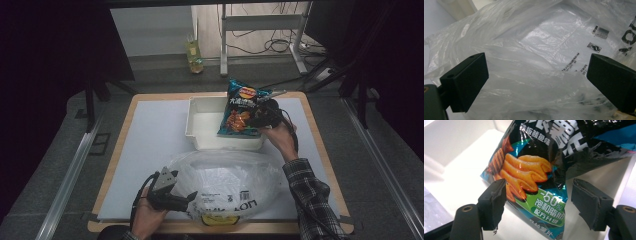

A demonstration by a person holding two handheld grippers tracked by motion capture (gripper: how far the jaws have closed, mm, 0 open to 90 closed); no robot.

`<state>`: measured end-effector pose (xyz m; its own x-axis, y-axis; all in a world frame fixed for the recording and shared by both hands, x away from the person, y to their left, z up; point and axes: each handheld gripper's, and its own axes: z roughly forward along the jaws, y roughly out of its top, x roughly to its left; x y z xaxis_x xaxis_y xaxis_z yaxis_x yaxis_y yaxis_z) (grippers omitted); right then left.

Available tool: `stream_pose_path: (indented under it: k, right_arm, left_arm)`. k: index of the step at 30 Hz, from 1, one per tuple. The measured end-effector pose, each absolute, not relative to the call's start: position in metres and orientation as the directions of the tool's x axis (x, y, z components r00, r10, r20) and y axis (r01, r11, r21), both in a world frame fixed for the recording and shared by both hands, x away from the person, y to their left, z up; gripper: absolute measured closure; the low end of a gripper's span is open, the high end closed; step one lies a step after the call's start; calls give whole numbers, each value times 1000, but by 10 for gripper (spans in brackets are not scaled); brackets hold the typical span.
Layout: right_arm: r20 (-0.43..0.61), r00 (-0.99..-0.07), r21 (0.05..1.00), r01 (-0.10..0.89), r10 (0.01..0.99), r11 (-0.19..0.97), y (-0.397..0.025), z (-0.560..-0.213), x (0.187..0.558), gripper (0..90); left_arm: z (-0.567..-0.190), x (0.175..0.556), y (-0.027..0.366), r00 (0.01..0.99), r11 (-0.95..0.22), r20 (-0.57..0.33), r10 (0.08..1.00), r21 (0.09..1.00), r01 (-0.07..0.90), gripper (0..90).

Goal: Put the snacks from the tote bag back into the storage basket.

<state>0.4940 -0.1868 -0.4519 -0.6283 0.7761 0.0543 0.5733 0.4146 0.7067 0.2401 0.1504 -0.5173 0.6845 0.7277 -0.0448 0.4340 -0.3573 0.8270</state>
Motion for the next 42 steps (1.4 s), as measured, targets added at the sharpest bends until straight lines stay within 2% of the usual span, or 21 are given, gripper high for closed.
stream_pose_path:
  k: [13,24,42]
  right_arm:
    - [48,-643,714,557,765,424,-186,-452,486,181]
    - [35,-659,717,540,751,440,-183,-448,478,148]
    - [21,-683,738,503,730,449,-182,-437,459,82]
  left_arm:
    - [-516,240,154,681,-320,-37,731,863,391,32]
    - [-516,242,159,668,-276,-78,740,870,408,30]
    - [-513,240,156,665,-297,-66,744,859,418,21]
